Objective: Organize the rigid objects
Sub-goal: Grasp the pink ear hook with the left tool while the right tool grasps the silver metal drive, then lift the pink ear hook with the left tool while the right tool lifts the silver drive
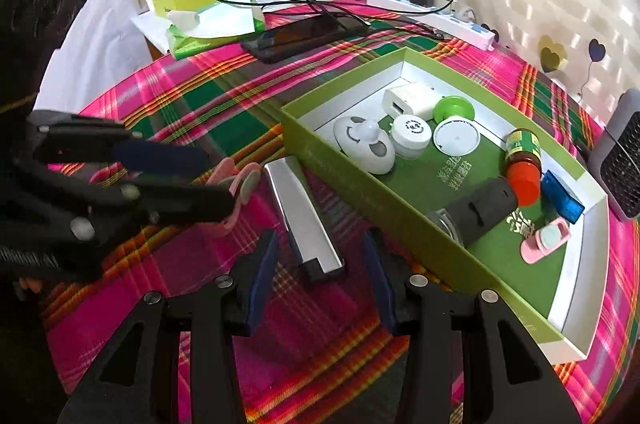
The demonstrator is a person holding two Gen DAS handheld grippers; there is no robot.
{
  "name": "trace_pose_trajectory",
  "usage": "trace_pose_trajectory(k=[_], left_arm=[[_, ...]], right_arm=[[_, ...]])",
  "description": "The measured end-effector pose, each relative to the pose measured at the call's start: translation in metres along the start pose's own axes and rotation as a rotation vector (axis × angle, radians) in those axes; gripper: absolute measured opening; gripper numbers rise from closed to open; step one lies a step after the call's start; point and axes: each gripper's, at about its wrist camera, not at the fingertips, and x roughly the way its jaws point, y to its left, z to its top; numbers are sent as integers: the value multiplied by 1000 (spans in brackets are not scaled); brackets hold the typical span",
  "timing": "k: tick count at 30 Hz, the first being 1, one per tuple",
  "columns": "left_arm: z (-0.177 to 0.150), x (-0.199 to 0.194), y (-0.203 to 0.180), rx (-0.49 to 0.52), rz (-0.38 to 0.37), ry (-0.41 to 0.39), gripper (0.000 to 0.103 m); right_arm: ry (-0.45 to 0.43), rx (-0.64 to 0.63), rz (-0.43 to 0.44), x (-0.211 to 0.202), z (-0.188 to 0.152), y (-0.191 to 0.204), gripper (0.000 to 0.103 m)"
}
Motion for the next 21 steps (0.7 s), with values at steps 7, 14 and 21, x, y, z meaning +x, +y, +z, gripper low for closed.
trace_pose_trajectory(k=[7,14,21], left_arm=[[0,2,3,2,38,-1,41],[0,1,10,6,53,-1,41],[0,1,14,26,58,-6,41]], right_arm=[[-7,7,3,-1,-1,1,45],[-9,15,28,-5,-5,5,29],[8,29,43,-10,-11,9,26]])
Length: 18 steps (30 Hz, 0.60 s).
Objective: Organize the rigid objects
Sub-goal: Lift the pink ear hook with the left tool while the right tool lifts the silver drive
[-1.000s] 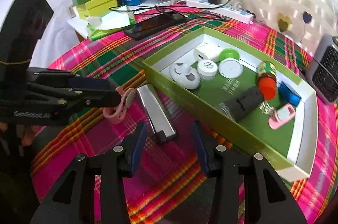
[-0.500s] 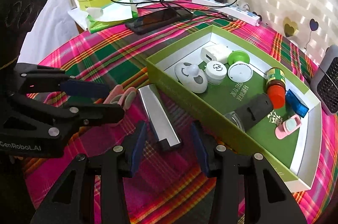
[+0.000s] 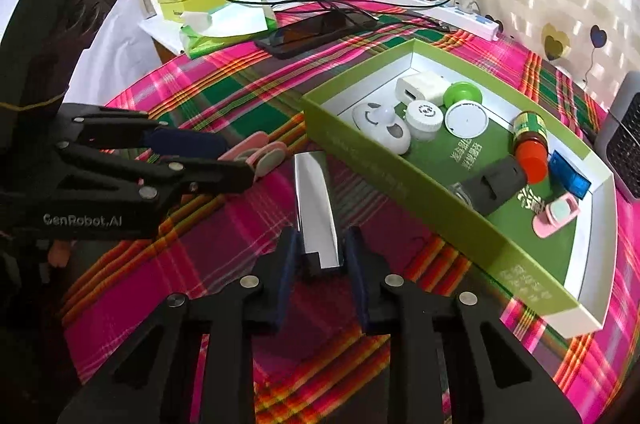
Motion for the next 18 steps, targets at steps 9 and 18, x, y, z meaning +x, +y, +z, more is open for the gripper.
trace_pose_trajectory(k=[9,18], left_arm=[[6,5,1,18,-3,-14,41],[3,5,-4,47,22,-31,41]], right_arm=[[-7,-16,-38,11,12,7,30],[-23,8,-52,12,12,7,30]])
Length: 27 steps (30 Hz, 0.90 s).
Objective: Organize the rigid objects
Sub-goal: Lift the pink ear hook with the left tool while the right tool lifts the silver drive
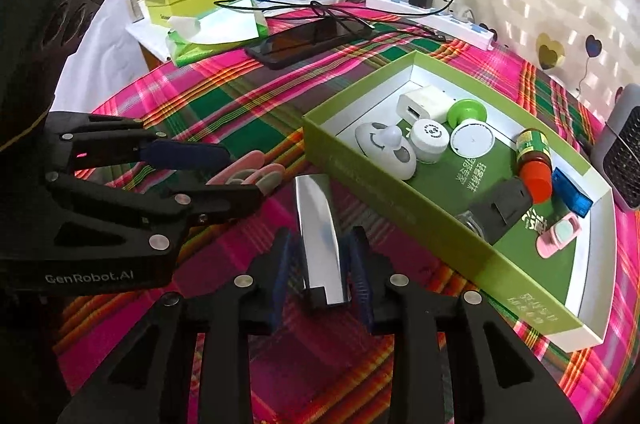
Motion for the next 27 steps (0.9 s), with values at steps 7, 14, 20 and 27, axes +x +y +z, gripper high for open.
trace_pose_trajectory(k=[7,14,20,27], left_arm=[[-1,-1,4,-16,8,-2,26],[-2,-2,5,-21,3,-1,22],[-2,-3,5,-23,2,-1,22],[-3,-3,3,-25,-7,0,22]], right_arm=[[-13,12,-1,-1,-2,1,25],[-17,10,-12,-2,-2,4,24],[-18,21,-7,-2,-2,3,24],[-20,33,12,-4,-4,5,24]])
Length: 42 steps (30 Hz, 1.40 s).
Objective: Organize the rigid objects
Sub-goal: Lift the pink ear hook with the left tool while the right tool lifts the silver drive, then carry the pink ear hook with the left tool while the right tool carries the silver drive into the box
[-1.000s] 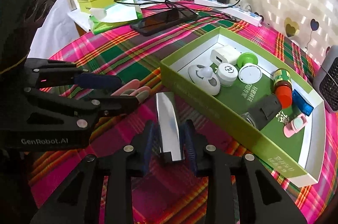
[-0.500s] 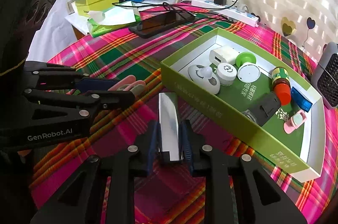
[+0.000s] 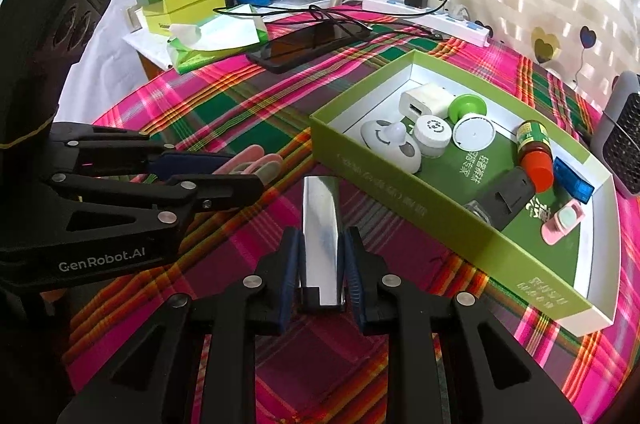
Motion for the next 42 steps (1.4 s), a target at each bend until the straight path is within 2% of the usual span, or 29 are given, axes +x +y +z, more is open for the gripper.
trace_pose_trajectory(k=[19,42], left_arm=[[2,-18,-6,8,-5,-32,22],[17,-43,-27,66,-33,-102,22]], right_arm=[[-50,37,24,-17,-3,4,24],[-144,112,-54,-64,-11,-10,24]])
